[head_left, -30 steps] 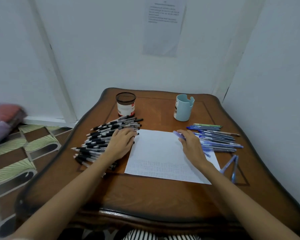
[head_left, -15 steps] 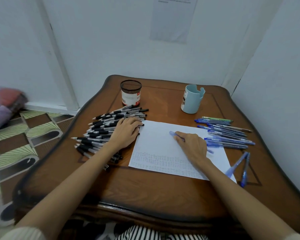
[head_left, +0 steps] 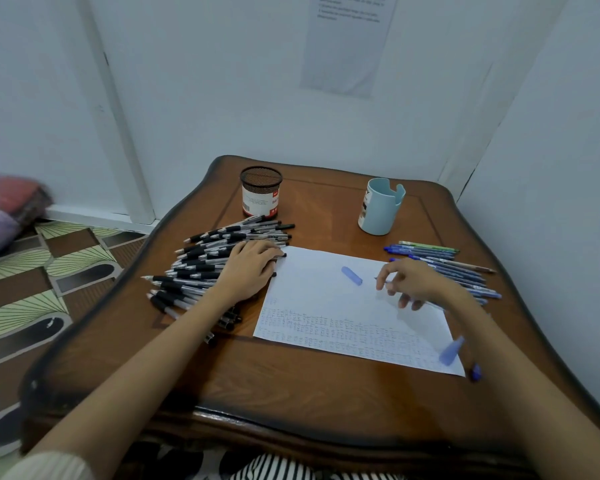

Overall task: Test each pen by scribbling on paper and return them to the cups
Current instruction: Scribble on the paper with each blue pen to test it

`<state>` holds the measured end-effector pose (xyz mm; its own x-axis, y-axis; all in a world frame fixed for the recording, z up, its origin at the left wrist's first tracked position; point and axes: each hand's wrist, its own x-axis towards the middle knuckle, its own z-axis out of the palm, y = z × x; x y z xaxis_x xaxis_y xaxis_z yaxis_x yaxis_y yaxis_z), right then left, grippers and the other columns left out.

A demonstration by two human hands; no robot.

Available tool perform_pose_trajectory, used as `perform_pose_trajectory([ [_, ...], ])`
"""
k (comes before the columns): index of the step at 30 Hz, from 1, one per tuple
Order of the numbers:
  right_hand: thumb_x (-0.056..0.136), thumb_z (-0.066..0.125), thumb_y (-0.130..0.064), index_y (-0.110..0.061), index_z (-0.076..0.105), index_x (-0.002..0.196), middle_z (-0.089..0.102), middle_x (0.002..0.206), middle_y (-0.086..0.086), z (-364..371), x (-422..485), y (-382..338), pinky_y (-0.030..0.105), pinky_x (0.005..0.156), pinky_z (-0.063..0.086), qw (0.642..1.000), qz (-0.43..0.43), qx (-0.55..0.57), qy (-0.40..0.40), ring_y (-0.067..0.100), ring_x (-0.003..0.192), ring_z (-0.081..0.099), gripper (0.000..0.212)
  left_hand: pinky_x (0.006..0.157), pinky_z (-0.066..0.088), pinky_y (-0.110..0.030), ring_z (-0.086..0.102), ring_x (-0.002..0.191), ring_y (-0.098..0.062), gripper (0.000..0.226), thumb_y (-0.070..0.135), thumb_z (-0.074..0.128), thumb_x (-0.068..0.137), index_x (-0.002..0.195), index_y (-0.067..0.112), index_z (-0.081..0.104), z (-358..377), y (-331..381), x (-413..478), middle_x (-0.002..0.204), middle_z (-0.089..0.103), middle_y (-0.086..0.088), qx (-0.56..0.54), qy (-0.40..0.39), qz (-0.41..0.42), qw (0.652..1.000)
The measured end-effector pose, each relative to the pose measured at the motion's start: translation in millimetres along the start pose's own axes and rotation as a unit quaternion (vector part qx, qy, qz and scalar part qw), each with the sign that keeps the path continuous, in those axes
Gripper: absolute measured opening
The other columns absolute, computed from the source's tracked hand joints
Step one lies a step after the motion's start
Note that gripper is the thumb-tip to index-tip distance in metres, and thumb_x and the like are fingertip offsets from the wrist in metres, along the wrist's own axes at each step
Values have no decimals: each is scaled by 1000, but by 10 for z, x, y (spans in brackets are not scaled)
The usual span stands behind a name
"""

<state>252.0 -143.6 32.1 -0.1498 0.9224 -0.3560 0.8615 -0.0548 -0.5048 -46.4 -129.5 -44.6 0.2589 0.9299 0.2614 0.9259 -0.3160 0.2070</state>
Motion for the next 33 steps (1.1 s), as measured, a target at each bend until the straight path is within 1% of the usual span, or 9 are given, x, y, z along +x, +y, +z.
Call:
perform_pose_trajectory([
  [2,97,47,-8,-19,66,94,65,99,10,-53,-64,-27,20,50,50,987,-15,158,2,16,63,64,22,113,12,-38,33,133,-16,34,26,38,100,131,26,51,-17,15,19,139,45,4,6,3,-5,1000],
  [5,99,42,-10,-22,66,104,69,106,4,48,-80,-154,20,56,52,898,-41,437,-4,13,77,66,27,112,17,-42,38,126,-20,34,30,41,99,129,26,54,-48,29,119,130,50,1,22,13,-15,1000],
  [7,96,49,-14,-23,64,104,73,92,-6,246,-33,-266,16,54,50,827,-46,560,-16,6,73,67,19,108,23,-40,39,123,-20,34,35,42,98,128,27,55,-56,36,220,125,51,-1,18,1,-19,1000],
  [9,89,58,-24,-20,61,89,68,66,-7,472,60,-389,14,45,44,809,-50,586,-14,4,55,61,5,105,24,-39,40,121,-20,32,38,44,97,123,29,59,-33,36,301,120,51,0,3,-6,-20,1000],
  [13,90,51,-42,-14,44,62,31,39,-5,853,308,-672,16,34,22,858,-97,504,-5,6,33,26,40,103,24,-35,41,123,-18,31,42,48,94,119,30,63,53,7,364,125,48,1,12,16,-6,1000],
  [19,92,56,-15,-12,58,87,57,55,3,1106,535,-836,21,40,40,871,-219,438,-38,14,48,54,6,113,13,-39,25,140,-17,40,41,43,96,134,34,50,59,-32,391,151,33,4,35,-22,33,999],
  [22,75,69,-25,-11,60,74,63,63,7,1115,583,-841,22,42,45,864,-235,444,-33,16,55,59,17,115,7,-41,18,143,-16,42,42,41,96,137,35,45,49,-46,435,153,29,6,61,-63,29,996],
  [25,66,72,-32,-7,50,55,51,46,3,1179,569,-856,19,38,39,868,-221,445,6,11,37,46,35,115,6,-43,21,142,-16,42,48,41,95,134,36,48,62,-59,463,152,31,6,47,-62,26,997],
  [33,84,67,-9,-8,42,48,40,41,1,1347,641,-817,24,52,36,902,-262,335,72,9,43,38,44,114,8,-40,29,137,-14,37,48,48,93,128,38,55,82,-71,462,144,42,9,16,-41,27,999],
])
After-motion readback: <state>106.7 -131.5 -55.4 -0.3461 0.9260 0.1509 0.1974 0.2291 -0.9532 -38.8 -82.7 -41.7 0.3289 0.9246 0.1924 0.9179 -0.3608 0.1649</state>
